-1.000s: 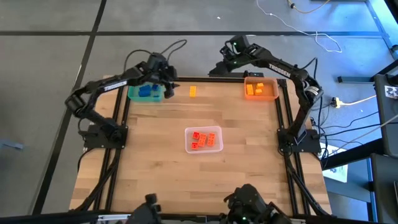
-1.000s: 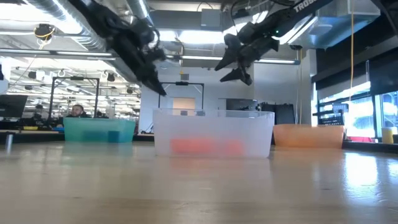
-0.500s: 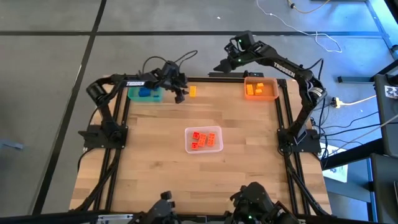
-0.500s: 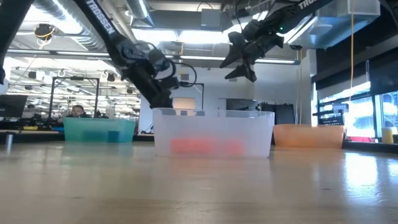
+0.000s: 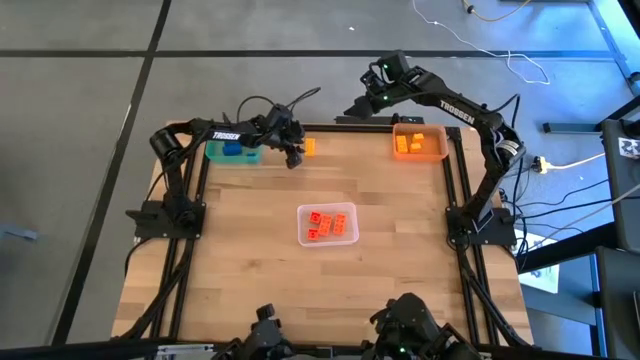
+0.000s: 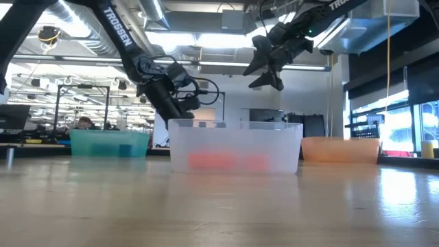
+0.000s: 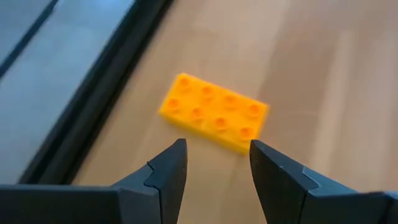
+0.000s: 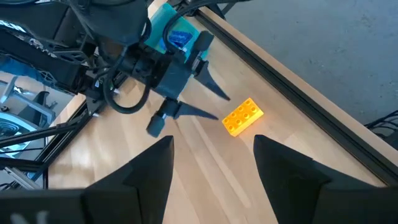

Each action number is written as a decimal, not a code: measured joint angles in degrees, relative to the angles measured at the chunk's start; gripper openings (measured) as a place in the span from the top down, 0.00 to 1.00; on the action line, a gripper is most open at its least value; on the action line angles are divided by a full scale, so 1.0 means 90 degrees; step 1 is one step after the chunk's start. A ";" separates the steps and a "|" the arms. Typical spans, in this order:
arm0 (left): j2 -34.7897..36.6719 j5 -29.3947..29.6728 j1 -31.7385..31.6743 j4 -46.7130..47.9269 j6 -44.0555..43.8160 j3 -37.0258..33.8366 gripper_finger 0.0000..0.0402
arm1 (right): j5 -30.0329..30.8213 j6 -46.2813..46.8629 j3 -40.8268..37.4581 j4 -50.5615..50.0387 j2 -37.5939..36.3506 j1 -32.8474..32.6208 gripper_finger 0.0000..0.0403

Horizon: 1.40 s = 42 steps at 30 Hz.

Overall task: Sort & place blocks by color
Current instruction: Put the yellow game piece into the orange bin

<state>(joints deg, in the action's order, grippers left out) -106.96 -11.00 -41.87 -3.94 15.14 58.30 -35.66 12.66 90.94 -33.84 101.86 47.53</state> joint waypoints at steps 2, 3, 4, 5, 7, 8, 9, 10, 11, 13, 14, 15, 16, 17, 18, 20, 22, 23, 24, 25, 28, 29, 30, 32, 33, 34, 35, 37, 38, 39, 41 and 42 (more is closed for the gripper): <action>-0.0026 0.0256 0.0000 -0.0006 -0.0051 0.0000 0.59 | 0.0000 -0.0017 0.0000 -0.0032 0.0000 0.0000 0.45; -0.0026 0.0296 -0.0002 -0.0004 -0.0052 0.0000 0.59 | 0.0001 -0.0044 0.0000 -0.0055 0.0000 0.0000 0.45; -0.0026 0.0305 -0.0003 -0.0007 -0.0045 0.0000 0.59 | 0.0001 -0.0100 0.0000 -0.0079 0.0000 0.0000 0.45; -0.0026 0.0309 -0.0003 -0.0011 -0.0007 0.0000 0.59 | 0.0002 -0.0133 0.0000 -0.0105 0.0000 0.0000 0.45; -0.0026 0.0340 -0.0003 -0.0008 0.0025 0.0000 0.59 | 0.0002 -0.0138 0.0000 -0.0120 0.0000 0.0000 0.45; -0.0028 0.0374 -0.0002 -0.0018 0.0029 0.0000 0.59 | 0.0002 -0.0138 0.0000 -0.0120 0.0000 0.0000 0.45; -0.0044 0.0375 0.0000 -0.0064 0.0031 0.0000 0.59 | 0.0002 -0.0138 0.0000 -0.0119 0.0000 0.0000 0.45; -0.0075 0.0369 0.0000 -0.0127 0.0031 0.0000 0.59 | 0.0002 -0.0138 0.0000 -0.0120 0.0000 0.0000 0.45; -0.0100 0.0336 0.0000 -0.0162 0.0026 0.0000 0.59 | 0.0002 -0.0138 0.0000 -0.0120 0.0000 0.0000 0.45; -0.0191 0.0327 0.0000 -0.0358 0.0026 0.0000 0.59 | 0.0002 -0.0138 0.0000 -0.0118 0.0000 0.0000 0.45; -0.0246 0.0320 0.0000 -0.0408 0.0024 0.0000 0.59 | 0.0002 -0.0138 0.0000 -0.0121 0.0000 0.0000 0.45; -0.0296 0.0320 0.0000 -0.0409 0.0010 0.0000 0.59 | 0.0003 -0.0138 0.0000 -0.0128 0.0000 0.0000 0.45; -0.0341 0.0300 0.0000 -0.0435 -0.0015 0.0002 0.59 | 0.0004 -0.0138 0.0000 -0.0150 0.0000 0.0000 0.45; -0.0378 0.0296 0.0000 -0.0451 -0.0044 0.0005 0.59 | 0.0005 -0.0138 0.0000 -0.0171 0.0000 0.0000 0.45; -0.0413 0.0228 0.0000 -0.0464 -0.0120 0.0007 0.59 | 0.0005 -0.0136 0.0000 -0.0176 0.0000 0.0000 0.45; -0.0487 0.0079 0.0000 -0.0469 -0.0164 -0.0001 0.59 | 0.0005 -0.0136 0.0000 -0.0208 0.0000 0.0000 0.45; -0.0499 -0.0023 0.0012 -0.0584 -0.0167 0.0009 0.59 | 0.0007 -0.0136 0.0000 -0.0212 0.0000 0.0000 0.45; -0.0498 -0.0064 0.0028 -0.0589 -0.0168 0.0040 0.59 | 0.0007 -0.0136 0.0000 -0.0212 0.0000 0.0000 0.45; -0.0518 -0.0066 0.0051 -0.0590 -0.0162 0.0083 0.59 | 0.0007 -0.0136 0.0000 -0.0212 0.0000 0.0000 0.45; -0.0571 -0.0090 0.0081 -0.0616 -0.0130 0.0144 0.59 | 0.0007 -0.0136 0.0000 -0.0212 0.0000 0.0000 0.45; -0.0758 -0.0530 0.0115 -0.0648 -0.0009 0.0426 0.59 | 0.0007 -0.0136 0.0000 -0.0212 0.0000 0.0000 0.45; -0.0853 -0.0658 0.0139 -0.0657 -0.0029 0.0573 0.59 | 0.0007 -0.0136 0.0000 -0.0212 0.0000 0.0000 0.45; -0.0935 -0.0750 0.0160 -0.0571 -0.0093 0.0695 0.59 | 0.0007 -0.0135 0.0000 -0.0212 0.0000 0.0000 0.45; -0.1047 -0.0842 0.0179 -0.0219 -0.0110 0.0885 0.59 | 0.0011 -0.0134 0.0000 -0.0214 0.0000 0.0000 0.45; -0.1051 -0.0885 0.0177 -0.0089 -0.0088 0.0911 0.59 | 0.0012 -0.0133 0.0000 -0.0214 0.0000 0.0000 0.45; -0.1048 -0.0923 0.0170 -0.0105 -0.0112 0.0942 0.59 | 0.0013 -0.0133 0.0000 -0.0216 0.0000 -0.0002 0.45; -0.1045 -0.0919 0.0165 -0.0153 -0.0122 0.0987 0.59 | 0.0015 -0.0133 0.0000 -0.0232 0.0000 -0.0002 0.45; -0.1008 -0.0921 0.0165 -0.0148 -0.0125 0.1050 0.59 | 0.0015 -0.0128 0.0000 -0.0234 0.0000 -0.0005 0.45; -0.0965 -0.0917 0.0165 -0.0105 -0.0146 0.1064 0.59 | 0.0018 -0.0105 0.0000 -0.0234 0.0000 -0.0005 0.45; -0.0919 -0.0891 0.0166 -0.0040 -0.0152 0.1084 0.59 | 0.0019 -0.0102 0.0000 -0.0234 0.0000 -0.0005 0.45; -0.0778 -0.0807 0.0180 0.0072 -0.0151 0.1157 0.59 | 0.0023 -0.0098 0.0000 -0.0232 0.0000 -0.0008 0.45; -0.0656 -0.0783 0.0184 0.0229 -0.0134 0.1172 0.59 | 0.0067 -0.0082 0.0000 -0.0235 0.0000 -0.0024 0.45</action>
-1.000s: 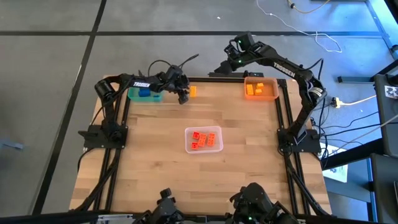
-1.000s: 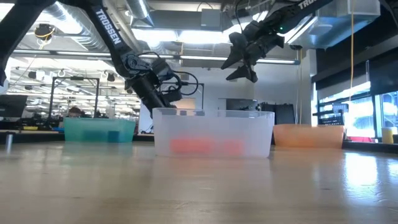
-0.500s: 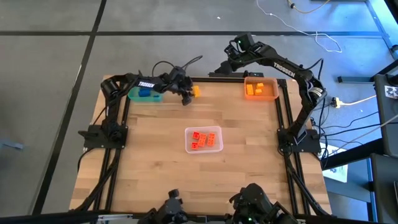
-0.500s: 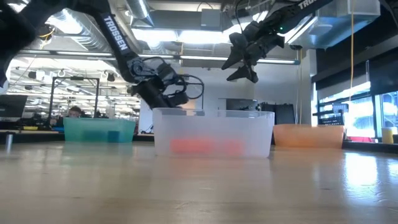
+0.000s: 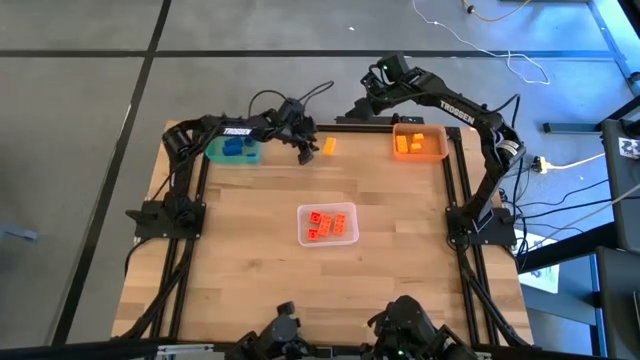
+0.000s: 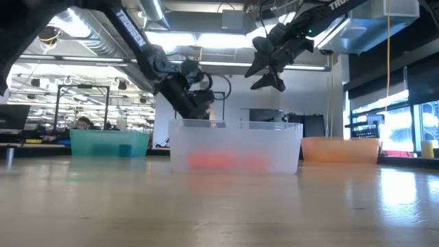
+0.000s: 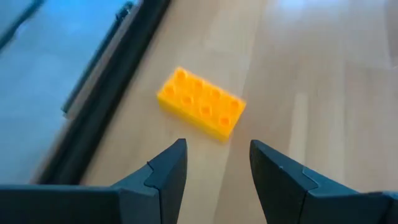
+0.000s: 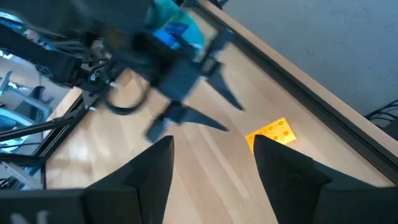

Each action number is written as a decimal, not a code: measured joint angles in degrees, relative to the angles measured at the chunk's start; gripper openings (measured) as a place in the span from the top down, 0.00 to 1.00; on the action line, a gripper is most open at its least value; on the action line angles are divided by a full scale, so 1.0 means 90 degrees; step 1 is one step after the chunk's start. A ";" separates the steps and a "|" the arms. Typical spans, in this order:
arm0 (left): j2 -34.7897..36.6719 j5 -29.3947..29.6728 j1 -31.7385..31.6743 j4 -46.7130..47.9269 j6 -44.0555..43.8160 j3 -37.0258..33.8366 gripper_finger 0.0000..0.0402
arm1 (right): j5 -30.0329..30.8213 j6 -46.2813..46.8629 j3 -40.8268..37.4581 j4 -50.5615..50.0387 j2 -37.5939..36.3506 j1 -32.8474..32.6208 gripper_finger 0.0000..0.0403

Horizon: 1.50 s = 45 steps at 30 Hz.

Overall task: Sort & place blocks by color
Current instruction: Put the yellow game piece into the orange bin

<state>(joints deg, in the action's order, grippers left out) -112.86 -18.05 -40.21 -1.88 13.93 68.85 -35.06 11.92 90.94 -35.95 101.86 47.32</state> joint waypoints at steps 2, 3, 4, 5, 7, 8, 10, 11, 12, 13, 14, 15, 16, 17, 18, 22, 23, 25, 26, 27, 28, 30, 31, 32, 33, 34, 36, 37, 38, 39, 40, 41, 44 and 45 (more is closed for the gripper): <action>0.0218 0.0104 0.0005 0.0266 0.0147 0.0101 0.59 | 0.0244 0.0126 0.0000 -0.0002 0.0000 -0.0042 0.45; 0.0370 0.0143 0.0005 0.0548 0.0235 0.0112 0.59 | 0.0357 0.0099 0.0000 0.0001 0.0001 -0.0084 0.45; 0.0512 0.0213 0.0005 0.0815 0.0353 0.0151 0.59 | 0.0433 -0.0121 0.0000 -0.0008 0.0002 -0.0130 0.45; 0.0638 0.0289 0.0016 0.0952 0.0474 0.0203 0.59 | 0.0463 -0.0487 0.0000 -0.0047 0.0002 -0.0185 0.45; 0.0992 0.0424 0.0025 0.1368 0.0716 0.0215 0.59 | 0.0464 -0.1319 0.0000 -0.0077 0.0002 -0.0337 0.45; 0.1161 0.0492 0.0027 0.1489 0.0829 0.0215 0.59 | 0.0535 -0.1703 0.0000 -0.0096 0.0002 -0.0394 0.45; 0.1476 0.0653 0.0027 0.1796 0.1057 0.0215 0.59 | 0.1054 -0.2448 0.0000 -0.0088 0.0002 -0.0557 0.45; 0.1636 0.0726 0.0027 0.1986 0.1149 0.0213 0.59 | 0.1439 -0.2794 0.0000 -0.0094 0.0002 -0.0628 0.45; 0.1788 0.0833 0.0029 0.2113 0.1188 0.0212 0.59 | 0.1790 -0.3169 0.0000 -0.0100 0.0003 -0.0680 0.45; 0.1937 0.0929 0.0027 0.2225 0.1218 0.0212 0.59 | 0.2092 -0.3609 0.0000 -0.0104 0.0005 -0.0735 0.45; 0.2089 0.1030 0.0024 0.2341 0.1240 0.0212 0.59 | 0.2318 -0.4063 0.0000 -0.0119 0.0005 -0.0785 0.46; 0.2231 0.1110 0.0022 0.2449 0.1245 0.0212 0.59 | 0.2508 -0.4548 0.0000 -0.0143 0.0012 -0.0815 0.46; 0.2366 0.1188 0.0019 0.2551 0.1251 0.0212 0.59 | 0.2627 -0.5048 0.0000 -0.0155 0.0032 -0.0839 0.47; 0.2477 0.1256 0.0010 0.2615 0.1259 0.0212 0.59 | 0.2651 -0.5563 0.0000 -0.0165 0.0064 -0.0859 0.48; 0.2593 0.1300 0.0010 0.2678 0.1288 0.0212 0.59 | 0.2643 -0.6032 0.0000 -0.0178 0.0115 -0.0870 0.48; 0.2969 0.1478 0.0012 0.2785 0.1306 0.0212 0.59 | 0.2558 -0.7431 0.0000 -0.0184 0.0450 -0.0882 0.50; 0.3026 0.1529 0.0012 0.2817 0.1305 0.0212 0.59 | 0.2563 -0.7653 0.0000 -0.0192 0.0551 -0.0882 0.51; 0.3121 0.1666 0.0010 0.2866 0.1297 0.0212 0.59 | 0.2566 -0.8033 -0.0002 -0.0196 0.0738 -0.0880 0.51; 0.3160 0.1737 0.0010 0.2882 0.1271 0.0212 0.59 | 0.2560 -0.8199 -0.0002 -0.0191 0.0818 -0.0880 0.51; 0.3192 0.1784 0.0010 0.2894 0.1211 0.0212 0.59 | 0.2556 -0.8329 -0.0002 -0.0186 0.0898 -0.0881 0.51; 0.3212 0.1801 0.0010 0.2916 0.1158 0.0212 0.59 | 0.2552 -0.8432 -0.0002 -0.0166 0.0988 -0.0883 0.51; 0.3210 0.1810 0.0010 0.3026 0.1132 0.0212 0.59 | 0.2554 -0.8654 -0.0002 -0.0145 0.1169 -0.0897 0.51; 0.3206 0.1815 0.0010 0.3065 0.1132 0.0205 0.59 | 0.2552 -0.8782 -0.0002 -0.0142 0.1247 -0.0910 0.51; 0.3204 0.1817 0.0010 0.3085 0.1129 0.0205 0.59 | 0.2552 -0.8957 -0.0002 -0.0131 0.1323 -0.0925 0.51; 0.3204 0.1819 0.0012 0.3099 0.1130 0.0205 0.59 | 0.2551 -0.9159 -0.0002 -0.0124 0.1394 -0.0943 0.51; 0.3204 0.1819 0.0010 0.3110 0.1128 0.0205 0.59 | 0.2550 -0.9311 -0.0002 -0.0108 0.1463 -0.0962 0.51; 0.3204 0.1818 0.0012 0.3134 0.1083 0.0205 0.59 | 0.2548 -0.9523 -0.0002 0.0002 0.1587 -0.1013 0.51; 0.3204 0.1817 0.0012 0.3130 0.1028 0.0205 0.59 | 0.2546 -0.9584 -0.0002 0.0090 0.1648 -0.1041 0.51; 0.3204 0.1818 0.0012 0.3129 0.0979 0.0205 0.59 | 0.2537 -0.9681 -0.0002 0.0223 0.1698 -0.1050 0.51; 0.3204 0.1817 0.0012 0.3131 0.0943 0.0205 0.59 | 0.2539 -0.9750 -0.0002 0.0334 0.1751 -0.1079 0.51; 0.3204 0.1822 0.0010 0.3131 0.0886 0.0205 0.59 | 0.2535 -0.9854 -0.0002 0.0471 0.1809 -0.1100 0.51; 0.3204 0.1827 0.0010 0.3129 0.0832 0.0205 0.59 | 0.2536 -0.9911 -0.0002 0.0622 0.1871 -0.1123 0.51; 0.3204 0.1911 0.0012 0.3127 0.0787 0.0205 0.59 | 0.2539 -1.0148 -0.0002 0.0852 0.2045 -0.1190 0.51; 0.3204 0.1923 0.0012 0.3127 0.0754 0.0205 0.59 | 0.2540 -1.0230 -0.0002 0.0867 0.2109 -0.1214 0.51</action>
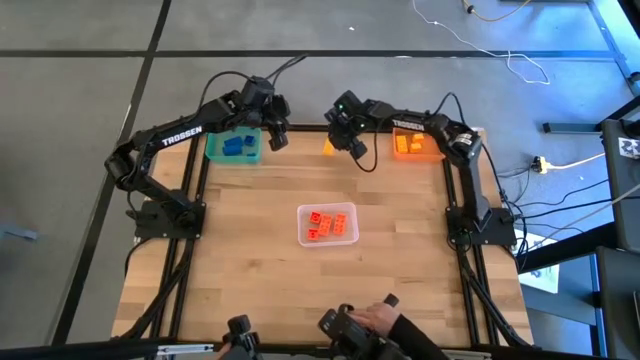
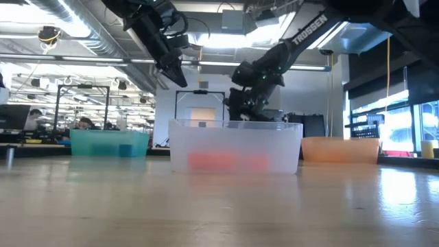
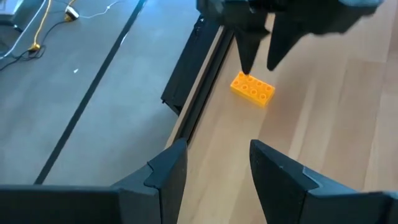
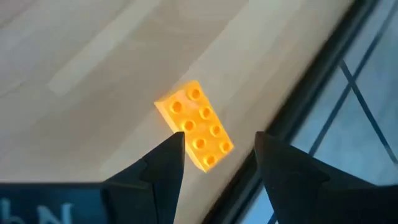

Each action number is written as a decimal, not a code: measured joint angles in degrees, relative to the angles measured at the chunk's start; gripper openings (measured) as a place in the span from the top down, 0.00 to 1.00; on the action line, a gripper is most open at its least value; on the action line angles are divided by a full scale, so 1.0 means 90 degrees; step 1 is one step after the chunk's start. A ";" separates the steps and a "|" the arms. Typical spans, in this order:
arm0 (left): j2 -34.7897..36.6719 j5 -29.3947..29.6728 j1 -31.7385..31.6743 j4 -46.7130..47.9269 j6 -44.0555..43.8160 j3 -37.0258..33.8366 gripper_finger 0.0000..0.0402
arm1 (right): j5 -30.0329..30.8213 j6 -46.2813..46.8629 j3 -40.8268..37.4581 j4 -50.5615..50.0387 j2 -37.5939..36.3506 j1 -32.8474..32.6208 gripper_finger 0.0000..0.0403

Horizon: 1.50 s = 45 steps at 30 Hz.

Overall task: Sort & place blocks by color
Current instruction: Put the yellow game piece into the orange bin

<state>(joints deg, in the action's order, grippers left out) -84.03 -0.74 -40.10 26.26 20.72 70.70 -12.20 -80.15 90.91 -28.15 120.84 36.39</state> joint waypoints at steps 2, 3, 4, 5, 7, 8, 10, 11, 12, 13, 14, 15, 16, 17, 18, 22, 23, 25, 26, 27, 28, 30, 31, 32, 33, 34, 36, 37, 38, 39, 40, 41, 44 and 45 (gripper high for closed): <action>0.0000 -0.0003 -0.0001 0.0000 -0.0119 0.0000 0.59 | 0.0013 -0.0172 0.0000 0.0012 0.0109 -0.0036 0.51; 0.0000 -0.0005 0.0001 0.0006 -0.0158 0.0000 0.59 | 0.0020 -0.0275 0.0000 0.0018 0.0164 -0.0048 0.51; 0.0000 -0.0006 0.0001 0.0008 -0.0201 0.0000 0.59 | 0.0025 -0.0385 0.0000 0.0013 0.0203 -0.0055 0.51; 0.0000 -0.0006 0.0001 0.0009 -0.0243 0.0000 0.59 | 0.0031 -0.0516 0.0000 0.0009 0.0233 -0.0057 0.51; 0.0000 -0.0001 0.0001 0.0015 -0.0261 0.0000 0.59 | 0.0004 -0.0730 0.0000 0.0043 0.0266 -0.0059 0.51; 0.0000 0.0001 0.0001 0.0015 -0.0261 0.0000 0.59 | 0.0004 -0.0784 0.0000 0.0081 0.0284 -0.0057 0.51; 0.0000 0.0000 0.0001 0.0015 -0.0261 0.0000 0.59 | 0.0003 -0.0792 0.0000 0.0201 0.0326 -0.0034 0.51; 0.0000 0.0001 0.0001 0.0016 -0.0259 0.0000 0.59 | -0.0002 -0.0791 0.0000 0.0208 0.0346 -0.0020 0.51; 0.0000 0.0001 0.0001 0.0017 -0.0258 0.0000 0.59 | -0.0002 -0.0792 0.0000 0.0210 0.0369 0.0001 0.51; 0.0000 0.0001 0.0001 0.0017 -0.0261 0.0000 0.59 | -0.0002 -0.0801 0.0000 0.0213 0.0401 0.0020 0.51; 0.0000 0.0001 0.0001 0.0017 -0.0261 0.0000 0.59 | -0.0001 -0.0813 0.0000 0.0215 0.0440 0.0039 0.51; 0.0000 0.0001 0.0001 0.0017 -0.0260 0.0000 0.59 | -0.0001 -0.0825 0.0000 0.0227 0.0488 0.0065 0.51; 0.0000 0.0001 0.0001 0.0017 -0.0259 0.0000 0.59 | -0.0001 -0.0833 0.0000 0.0242 0.0532 0.0084 0.51; 0.0000 0.0001 0.0001 0.0017 -0.0258 0.0000 0.59 | -0.0001 -0.0848 0.0000 0.0265 0.0580 0.0101 0.51; 0.0000 0.0001 0.0001 0.0017 -0.0258 0.0000 0.59 | -0.0013 -0.0865 0.0000 0.0322 0.0617 0.0121 0.51; -0.0001 0.0001 0.0001 0.0019 -0.0258 0.0000 0.59 | -0.0039 -0.0793 0.0023 0.0454 0.0729 0.0164 0.51; -0.0002 0.0001 0.0001 0.0019 -0.0258 0.0000 0.59 | -0.0037 -0.0738 0.0025 0.0432 0.0735 0.0167 0.51; -0.0002 0.0001 0.0001 0.0019 -0.0258 0.0000 0.59 | -0.0039 -0.0494 0.0032 0.0346 0.0735 0.0171 0.51; -0.0002 0.0001 0.0001 0.0019 -0.0256 0.0000 0.59 | -0.0033 -0.0350 0.0034 0.0297 0.0735 0.0171 0.51; -0.0002 0.0001 0.0001 0.0019 -0.0256 0.0000 0.59 | -0.0006 -0.0218 0.0036 0.0221 0.0733 0.0171 0.51; -0.0002 0.0001 0.0001 0.0019 -0.0254 0.0000 0.59 | 0.0057 -0.0094 0.0040 0.0130 0.0730 0.0171 0.51; -0.0002 0.0001 0.0001 0.0019 -0.0240 0.0000 0.59 | 0.0242 0.0056 0.0044 -0.0061 0.0719 0.0166 0.51; -0.0002 0.0001 0.0001 0.0019 -0.0239 0.0000 0.59 | 0.0323 0.0089 0.0045 -0.0190 0.0718 0.0166 0.51; -0.0002 0.0001 0.0001 0.0019 -0.0239 0.0000 0.59 | 0.0370 0.0149 0.0046 -0.0333 0.0717 0.0166 0.51; -0.0002 0.0001 0.0001 0.0019 -0.0239 0.0000 0.59 | 0.0396 0.0236 0.0046 -0.0473 0.0710 0.0170 0.51; -0.0002 0.0001 0.0001 0.0019 -0.0239 0.0000 0.59 | 0.0404 0.0332 0.0046 -0.0590 0.0700 0.0174 0.51; -0.0002 0.0001 0.0001 0.0019 -0.0239 0.0000 0.59 | 0.0447 0.0490 0.0049 -0.0797 0.0670 0.0176 0.51; -0.0002 0.0001 0.0001 0.0019 -0.0239 0.0000 0.59 | 0.0451 0.0577 0.0049 -0.0922 0.0628 0.0176 0.51; -0.0002 0.0001 0.0001 0.0019 -0.0239 0.0000 0.59 | 0.0442 0.0692 0.0045 -0.1078 0.0588 0.0176 0.51; -0.0002 0.0002 0.0001 0.0019 -0.0239 0.0000 0.59 | 0.0440 0.0753 0.0037 -0.1214 0.0542 0.0176 0.51; -0.0002 0.0000 0.0001 0.0019 -0.0239 0.0000 0.59 | 0.0415 0.0826 0.0028 -0.1347 0.0489 0.0178 0.51; -0.0002 0.0000 0.0003 0.0020 -0.0236 0.0000 0.59 | 0.0393 0.0862 0.0018 -0.1470 0.0424 0.0179 0.51; -0.0002 -0.0006 0.0001 0.0020 -0.0236 0.0000 0.59 | 0.0316 0.0876 -0.0014 -0.1688 0.0271 0.0178 0.51; -0.0002 -0.0006 0.0001 0.0019 -0.0236 0.0000 0.59 | 0.0278 0.0880 -0.0016 -0.1744 0.0227 0.0179 0.51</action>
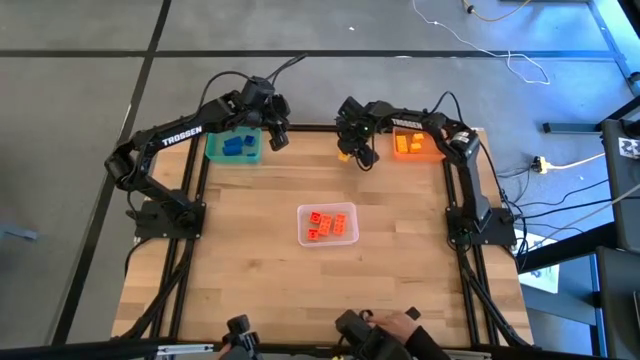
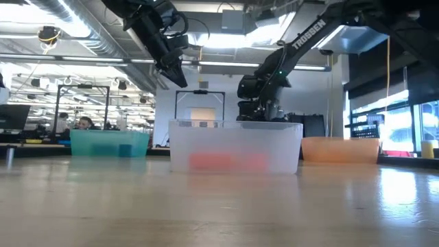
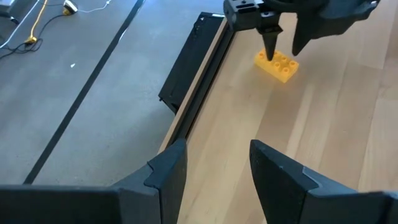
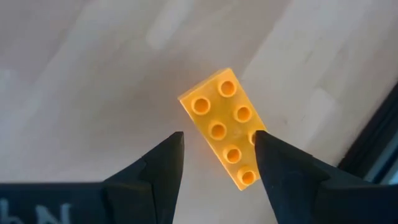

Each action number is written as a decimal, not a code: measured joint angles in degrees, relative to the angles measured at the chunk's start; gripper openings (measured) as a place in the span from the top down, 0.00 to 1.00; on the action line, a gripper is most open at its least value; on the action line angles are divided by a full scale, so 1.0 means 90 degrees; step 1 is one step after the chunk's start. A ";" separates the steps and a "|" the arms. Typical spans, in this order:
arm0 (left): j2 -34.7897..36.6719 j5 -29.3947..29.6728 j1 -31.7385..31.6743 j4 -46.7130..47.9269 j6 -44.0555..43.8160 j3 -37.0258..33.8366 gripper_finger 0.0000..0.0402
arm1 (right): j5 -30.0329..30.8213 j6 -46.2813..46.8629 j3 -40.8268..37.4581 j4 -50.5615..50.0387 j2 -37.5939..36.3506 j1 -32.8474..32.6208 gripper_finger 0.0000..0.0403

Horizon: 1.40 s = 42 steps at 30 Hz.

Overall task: Sort & place blocks by color
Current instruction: Put the yellow game piece into the orange bin

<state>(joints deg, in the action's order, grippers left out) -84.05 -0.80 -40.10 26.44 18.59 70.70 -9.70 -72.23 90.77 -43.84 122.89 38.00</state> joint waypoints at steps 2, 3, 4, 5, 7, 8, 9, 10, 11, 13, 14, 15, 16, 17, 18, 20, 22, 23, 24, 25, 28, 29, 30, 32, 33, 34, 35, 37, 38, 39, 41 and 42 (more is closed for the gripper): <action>0.0000 -0.0004 0.0002 0.0000 0.0002 0.0000 0.59 | -0.0026 -0.0005 -0.0014 -0.0038 -0.0075 -0.0002 0.51; 0.0000 -0.0005 0.0002 0.0002 0.0002 0.0000 0.59 | -0.0018 -0.0026 -0.0018 -0.0033 -0.0106 -0.0002 0.51; 0.0000 -0.0006 0.0000 0.0000 0.0002 0.0000 0.59 | 0.0001 -0.0096 -0.0022 -0.0032 -0.0140 -0.0002 0.51; 0.0000 -0.0009 0.0001 0.0000 0.0002 0.0000 0.59 | 0.0001 -0.0195 -0.0021 -0.0014 -0.0178 -0.0002 0.51; 0.0000 -0.0017 0.0000 0.0000 0.0003 0.0000 0.59 | -0.0010 -0.0448 -0.0009 0.0041 -0.0235 -0.0003 0.51; 0.0000 -0.0018 0.0000 0.0000 0.0005 0.0000 0.59 | -0.0014 -0.0590 -0.0006 0.0064 -0.0238 -0.0004 0.51; 0.0000 -0.0017 0.0002 0.0000 0.0003 0.0000 0.59 | -0.0016 -0.0728 -0.0008 0.0062 -0.0232 -0.0005 0.51; 0.0000 -0.0017 0.0002 0.0000 0.0003 0.0000 0.59 | -0.0019 -0.0884 -0.0007 0.0063 -0.0213 -0.0005 0.51; 0.0000 -0.0017 0.0002 0.0000 0.0002 0.0000 0.59 | -0.0047 -0.1047 -0.0007 0.0081 -0.0194 -0.0005 0.51; 0.0000 -0.0017 0.0002 0.0000 0.0004 0.0000 0.59 | -0.0231 -0.1349 -0.0006 0.0104 -0.0158 -0.0007 0.51; 0.0000 -0.0017 0.0001 0.0000 0.0004 0.0000 0.59 | -0.0333 -0.1488 -0.0006 0.0129 -0.0130 -0.0007 0.51; 0.0000 -0.0017 0.0000 0.0000 0.0005 0.0000 0.59 | -0.0369 -0.1566 -0.0006 0.0178 -0.0095 -0.0007 0.51; 0.0000 -0.0017 0.0000 0.0000 0.0003 0.0000 0.59 | -0.0380 -0.1646 -0.0006 0.0255 -0.0054 -0.0007 0.51; 0.0000 -0.0017 0.0000 0.0000 0.0005 0.0000 0.59 | -0.0383 -0.1679 0.0000 0.0324 -0.0019 -0.0007 0.51; 0.0000 -0.0015 0.0000 0.0000 0.0002 0.0000 0.59 | -0.0383 -0.1691 0.0005 0.0387 0.0025 -0.0007 0.51; 0.0000 -0.0015 0.0000 0.0000 0.0003 0.0000 0.59 | -0.0377 -0.1717 0.0009 0.0453 0.0141 -0.0007 0.51; 0.0000 -0.0015 0.0000 0.0000 0.0002 0.0000 0.59 | -0.0329 -0.1758 0.0006 0.0442 0.0241 -0.0006 0.51; 0.0000 -0.0015 0.0000 0.0000 0.0003 0.0000 0.59 | -0.0338 -0.1825 0.0009 0.0444 0.0255 -0.0004 0.51; 0.0000 -0.0015 0.0000 0.0000 0.0002 0.0000 0.59 | -0.0340 -0.1848 0.0017 0.0450 0.0270 -0.0002 0.51; 0.0000 -0.0015 0.0000 0.0000 0.0002 0.0000 0.59 | -0.0343 -0.1846 0.0023 0.0451 0.0289 -0.0002 0.51; 0.0000 -0.0015 0.0000 0.0000 0.0002 0.0000 0.59 | -0.0359 -0.1819 0.0023 0.0465 0.0294 -0.0002 0.51; 0.0000 -0.0015 0.0000 0.0000 0.0004 0.0000 0.59 | -0.0356 -0.1725 0.0023 0.0468 0.0294 -0.0002 0.51; 0.0000 -0.0014 0.0000 0.0000 0.0002 0.0000 0.59 | -0.0356 -0.1607 0.0023 0.0482 0.0294 -0.0002 0.51; 0.0000 -0.0012 0.0000 0.0000 0.0002 0.0000 0.59 | -0.0413 -0.1331 0.0023 0.0507 0.0297 0.0011 0.51; 0.0000 -0.0012 0.0000 0.0000 0.0002 0.0000 0.59 | -0.0535 -0.1268 0.0023 0.0520 0.0301 0.0023 0.51; 0.0000 -0.0012 0.0000 0.0000 0.0002 0.0000 0.59 | -0.0669 -0.1191 0.0023 0.0537 0.0307 0.0038 0.51; 0.0000 -0.0010 0.0000 0.0000 0.0002 0.0000 0.59 | -0.0790 -0.1171 0.0023 0.0553 0.0312 0.0055 0.51; 0.0000 -0.0010 0.0000 0.0000 0.0002 0.0000 0.59 | -0.0815 -0.1175 0.0020 0.0560 0.0313 0.0070 0.51; 0.0000 -0.0010 0.0000 0.0000 0.0002 0.0000 0.59 | -0.0758 -0.1175 0.0020 0.0557 0.0313 0.0065 0.52; 0.0000 -0.0007 0.0000 0.0000 0.0002 0.0000 0.59 | -0.0694 -0.1169 0.0023 0.0557 0.0313 0.0061 0.52; 0.0000 -0.0007 0.0000 0.0000 0.0002 0.0000 0.59 | -0.0597 -0.1125 0.0020 0.0538 0.0313 0.0059 0.56; 0.0000 -0.0007 0.0000 0.0000 0.0002 0.0000 0.59 | -0.0567 -0.1027 0.0022 0.0536 0.0313 0.0056 0.59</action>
<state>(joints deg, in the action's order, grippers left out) -84.05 -0.86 -40.10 26.44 18.61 70.70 -14.81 -81.47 90.97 -39.02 125.71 38.51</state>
